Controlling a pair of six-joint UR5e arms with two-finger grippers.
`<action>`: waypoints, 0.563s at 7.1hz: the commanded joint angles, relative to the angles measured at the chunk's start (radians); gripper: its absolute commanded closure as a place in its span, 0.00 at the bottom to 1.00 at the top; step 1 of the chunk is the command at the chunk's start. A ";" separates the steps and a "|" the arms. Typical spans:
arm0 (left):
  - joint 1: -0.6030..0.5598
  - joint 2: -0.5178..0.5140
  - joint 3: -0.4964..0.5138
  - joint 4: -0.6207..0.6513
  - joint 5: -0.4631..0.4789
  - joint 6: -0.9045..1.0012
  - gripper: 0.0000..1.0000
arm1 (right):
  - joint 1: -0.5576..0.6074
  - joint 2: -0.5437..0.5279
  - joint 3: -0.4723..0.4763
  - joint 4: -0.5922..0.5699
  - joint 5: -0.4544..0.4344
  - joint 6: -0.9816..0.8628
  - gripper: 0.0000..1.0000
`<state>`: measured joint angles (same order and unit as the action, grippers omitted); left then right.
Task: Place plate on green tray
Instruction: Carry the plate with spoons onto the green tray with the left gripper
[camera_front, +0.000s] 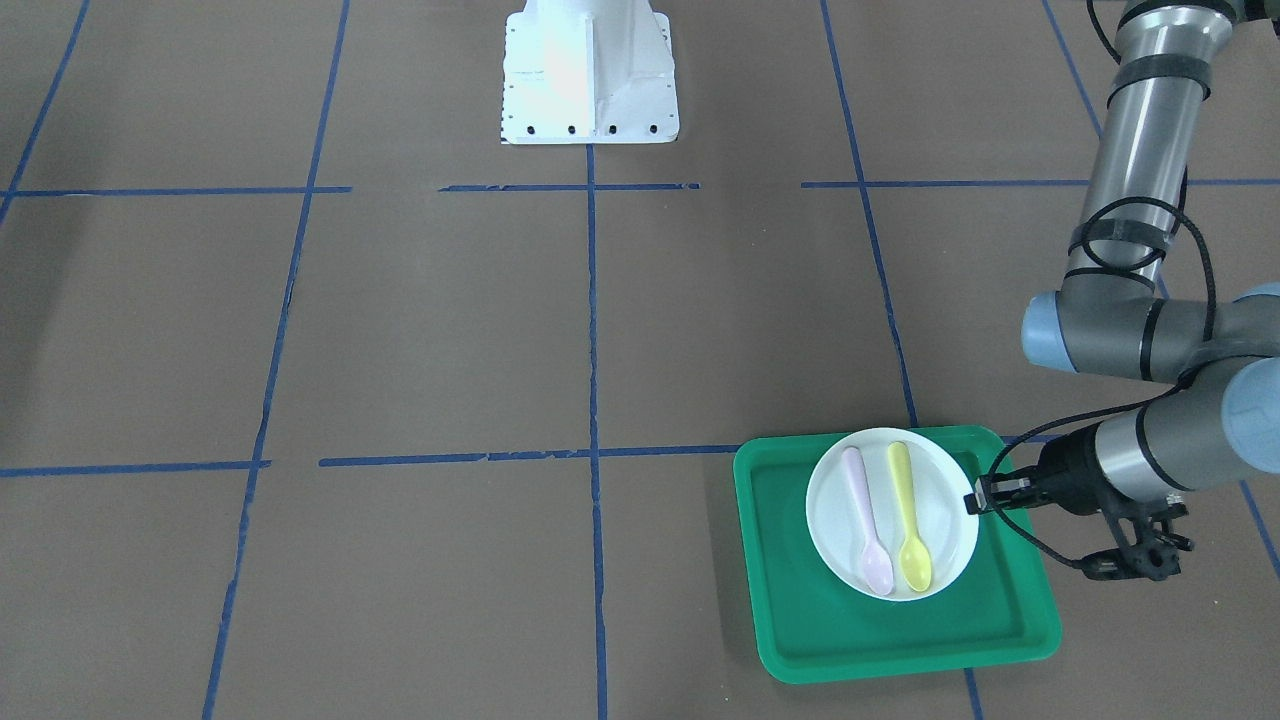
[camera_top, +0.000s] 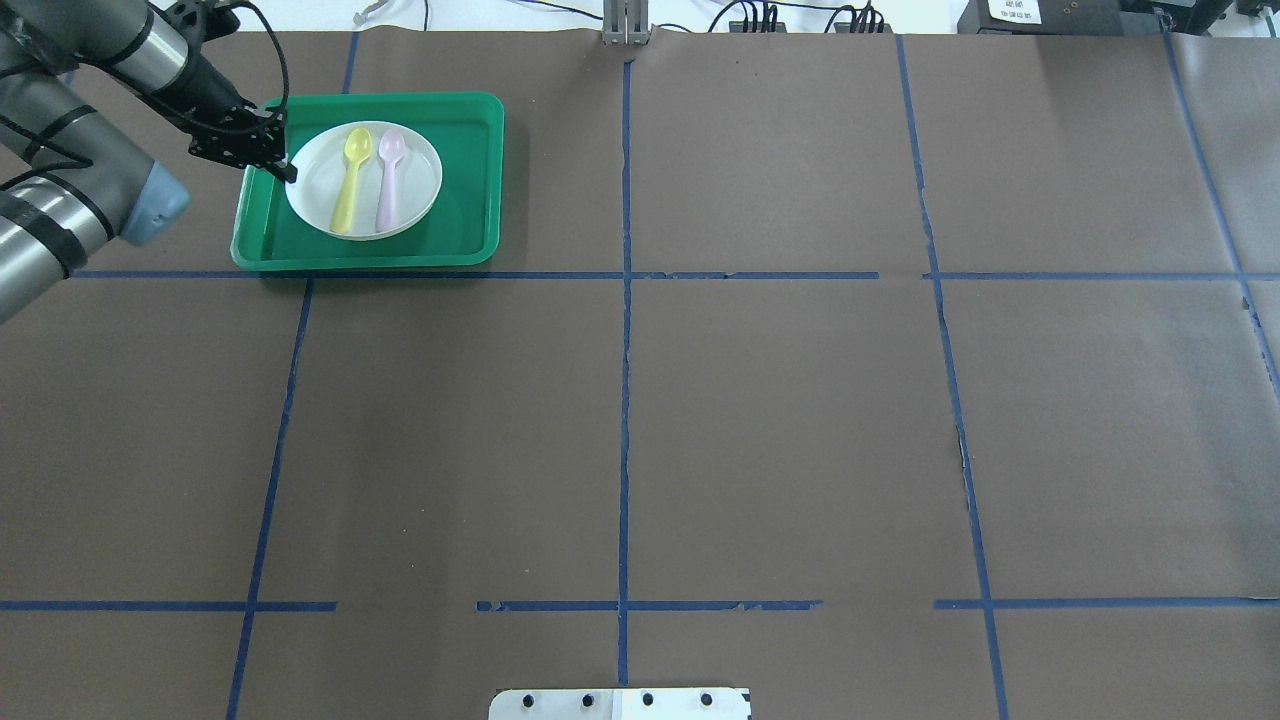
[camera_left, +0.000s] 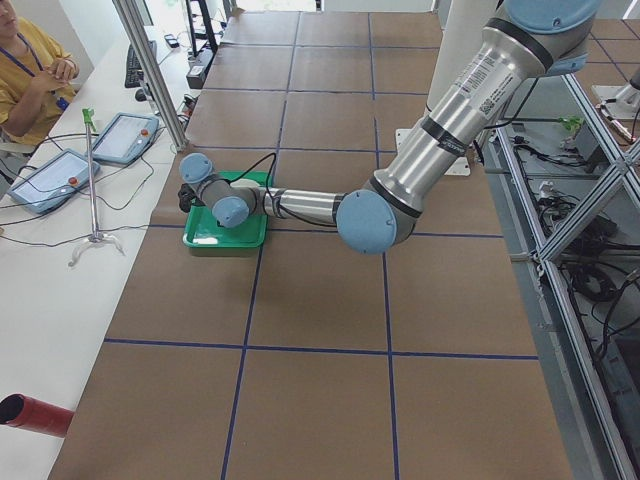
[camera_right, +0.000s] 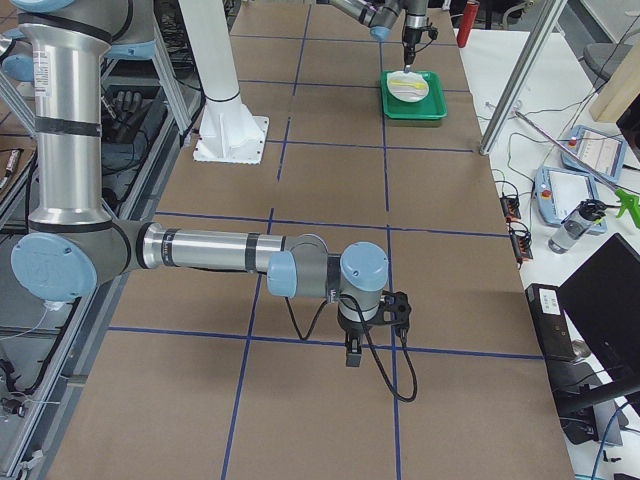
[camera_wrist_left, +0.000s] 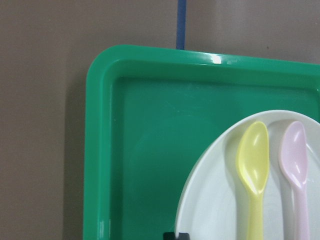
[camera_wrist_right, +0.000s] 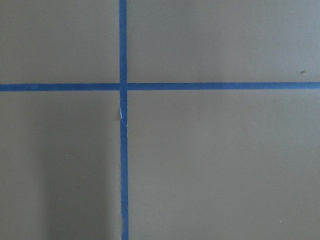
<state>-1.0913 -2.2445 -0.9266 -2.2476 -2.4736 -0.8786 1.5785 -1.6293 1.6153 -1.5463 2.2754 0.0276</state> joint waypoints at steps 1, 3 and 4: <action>0.022 -0.033 0.073 -0.081 0.056 -0.062 1.00 | 0.000 0.000 0.000 0.000 -0.001 0.000 0.00; 0.021 -0.033 0.075 -0.084 0.056 -0.063 1.00 | 0.000 0.000 0.000 0.000 -0.001 0.000 0.00; 0.019 -0.030 0.075 -0.084 0.059 -0.063 0.88 | 0.000 0.000 0.000 -0.002 0.001 0.000 0.00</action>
<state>-1.0709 -2.2761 -0.8529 -2.3294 -2.4183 -0.9402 1.5785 -1.6295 1.6153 -1.5466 2.2752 0.0276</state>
